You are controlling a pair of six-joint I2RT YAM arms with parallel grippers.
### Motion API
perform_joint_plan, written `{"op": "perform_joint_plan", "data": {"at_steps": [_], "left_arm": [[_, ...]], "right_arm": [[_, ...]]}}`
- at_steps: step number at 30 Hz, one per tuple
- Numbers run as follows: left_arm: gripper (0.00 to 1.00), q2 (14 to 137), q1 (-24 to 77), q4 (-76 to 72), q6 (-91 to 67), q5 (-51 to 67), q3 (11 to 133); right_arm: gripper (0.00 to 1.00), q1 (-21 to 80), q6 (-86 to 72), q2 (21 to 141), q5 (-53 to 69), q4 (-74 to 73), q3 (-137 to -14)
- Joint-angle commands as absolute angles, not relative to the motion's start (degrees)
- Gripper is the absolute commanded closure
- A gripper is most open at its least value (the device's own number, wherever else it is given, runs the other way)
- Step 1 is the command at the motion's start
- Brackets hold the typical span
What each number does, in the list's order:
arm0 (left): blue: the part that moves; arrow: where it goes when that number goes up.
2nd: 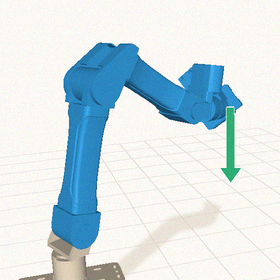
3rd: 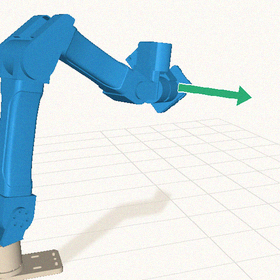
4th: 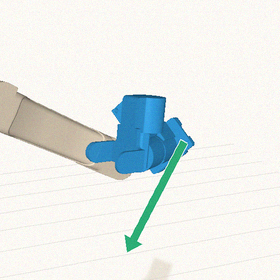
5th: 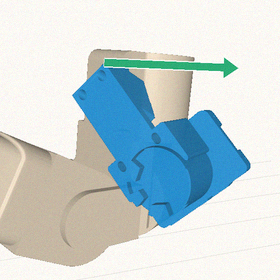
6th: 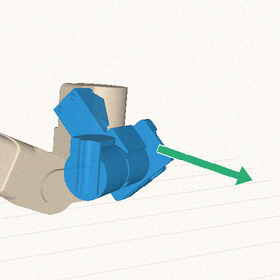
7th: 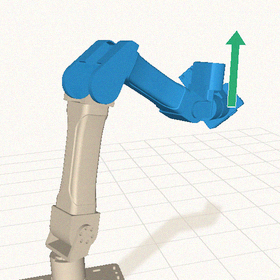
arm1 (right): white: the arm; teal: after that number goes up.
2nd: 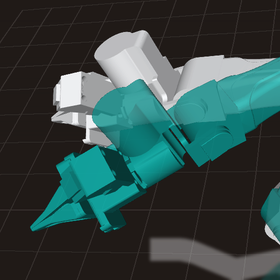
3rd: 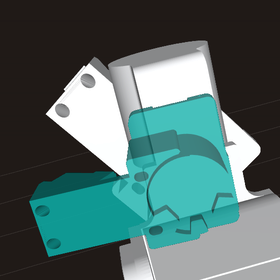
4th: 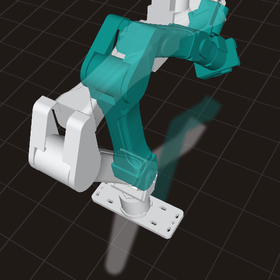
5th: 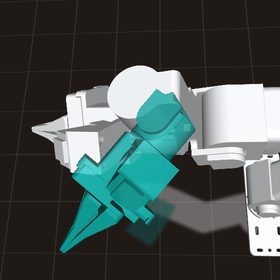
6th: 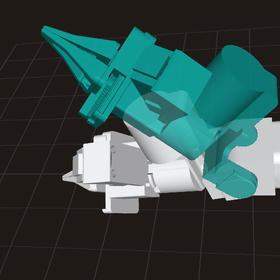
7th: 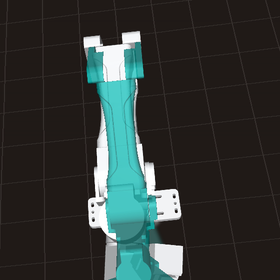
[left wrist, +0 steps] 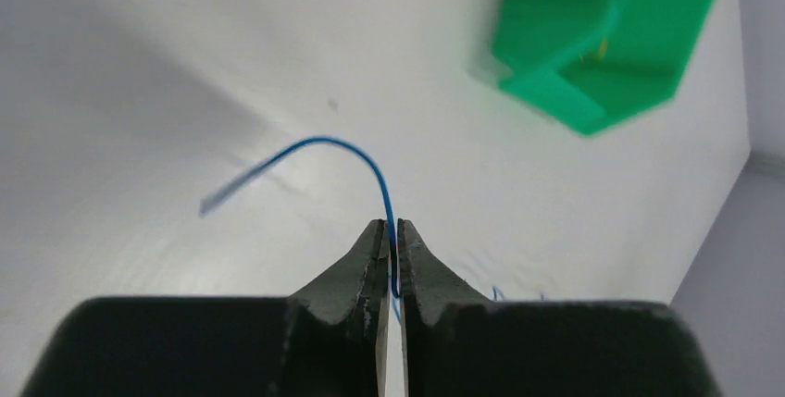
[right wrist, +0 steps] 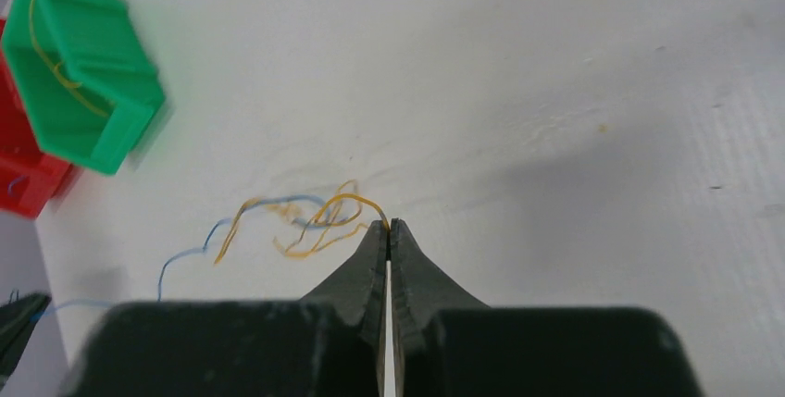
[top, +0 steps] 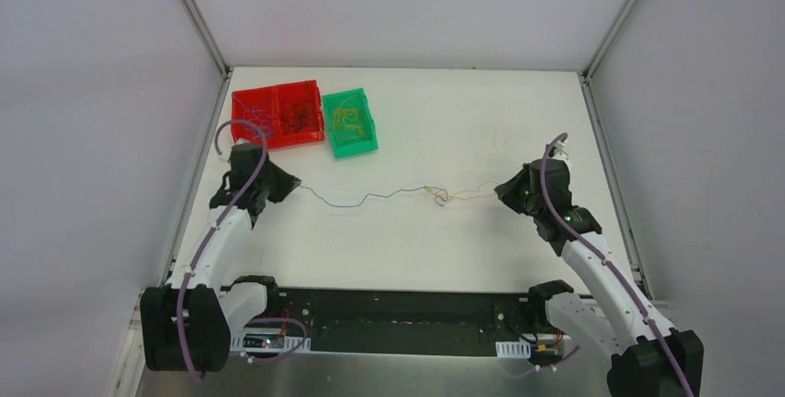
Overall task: Untangle the cables
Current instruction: Untie the cable.
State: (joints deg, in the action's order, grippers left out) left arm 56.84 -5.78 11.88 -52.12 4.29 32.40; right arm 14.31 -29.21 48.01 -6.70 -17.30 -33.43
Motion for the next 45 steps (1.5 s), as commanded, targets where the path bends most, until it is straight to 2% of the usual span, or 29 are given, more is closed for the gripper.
{"op": "perform_joint_plan", "data": {"at_steps": [1, 4, 7, 9, 11, 19, 22, 24, 28, 33, 37, 45], "left_arm": [[0.88, 61.2, 4.8, 9.0, -42.6, 11.9, 38.1], [0.62, 63.6, 8.7, 10.6, -39.8, 12.0, 39.8], [0.27, 64.6, 12.4, 13.4, -36.0, 10.3, 41.9], [0.17, 65.2, 15.0, 16.3, -33.1, 8.2, 44.8], [0.12, 65.8, 17.4, 19.2, -30.1, 5.6, 47.6], [0.08, 65.5, 20.9, 24.9, -23.0, -5.0, 54.4], [0.03, 64.8, 20.9, 27.6, -21.7, -9.7, 56.6], [0.02, 65.2, 20.9, 27.8, -20.1, -6.5, 57.9], [0.02, 68.5, 23.4, 22.1, -16.8, 7.3, 58.3], [0.04, 71.4, 34.6, 4.6, -6.4, 2.4, 53.0], [0.03, 75.0, 34.7, -13.4, -1.4, 12.2, 47.7], [0.06, 84.1, 34.6, -26.9, 7.5, 24.0, 47.4]], "right_arm": [[1.00, 18.7, -26.8, 51.9, 3.9, -12.8, -36.9], [1.00, 20.4, -26.6, 54.5, 4.6, -13.5, -38.6], [1.00, 20.7, -26.9, 54.8, 4.8, -13.2, -38.8], [1.00, 20.8, -27.0, 54.6, 4.6, -13.3, -39.0], [1.00, 20.8, -26.8, 54.6, 4.6, -14.1, -39.7], [1.00, 20.8, -26.0, 55.3, 6.1, -18.2, -45.0], [1.00, 20.8, -25.2, 55.4, 5.8, -19.7, -46.8], [1.00, 20.7, -24.9, 55.7, 6.4, -20.1, -47.7], [1.00, 20.8, -25.2, 56.4, 7.3, -20.3, -48.9], [1.00, 20.7, -25.6, 58.9, 6.4, -22.8, -52.9], [1.00, 20.7, -26.4, 60.8, 6.7, -25.2, -57.8], [1.00, 20.7, -29.4, 62.3, 10.7, -27.8, -66.9]]}}
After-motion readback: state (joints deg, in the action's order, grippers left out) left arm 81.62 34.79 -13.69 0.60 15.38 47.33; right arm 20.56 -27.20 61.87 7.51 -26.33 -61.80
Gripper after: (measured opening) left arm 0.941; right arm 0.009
